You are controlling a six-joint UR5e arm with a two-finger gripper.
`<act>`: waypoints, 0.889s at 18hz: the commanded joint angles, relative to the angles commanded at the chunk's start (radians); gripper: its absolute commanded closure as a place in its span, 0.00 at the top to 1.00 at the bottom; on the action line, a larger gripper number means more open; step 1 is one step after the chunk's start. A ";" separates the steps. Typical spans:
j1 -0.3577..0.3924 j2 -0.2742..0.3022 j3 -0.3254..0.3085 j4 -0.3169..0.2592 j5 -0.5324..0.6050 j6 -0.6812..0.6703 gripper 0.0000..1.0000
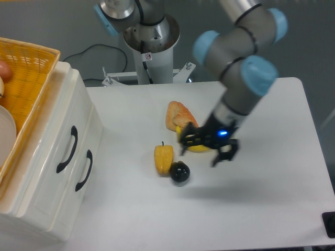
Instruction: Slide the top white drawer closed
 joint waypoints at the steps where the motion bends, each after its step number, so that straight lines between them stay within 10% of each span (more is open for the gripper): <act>1: 0.014 -0.009 0.015 0.009 0.060 0.051 1.00; 16: 0.132 -0.153 0.155 0.011 0.380 0.484 1.00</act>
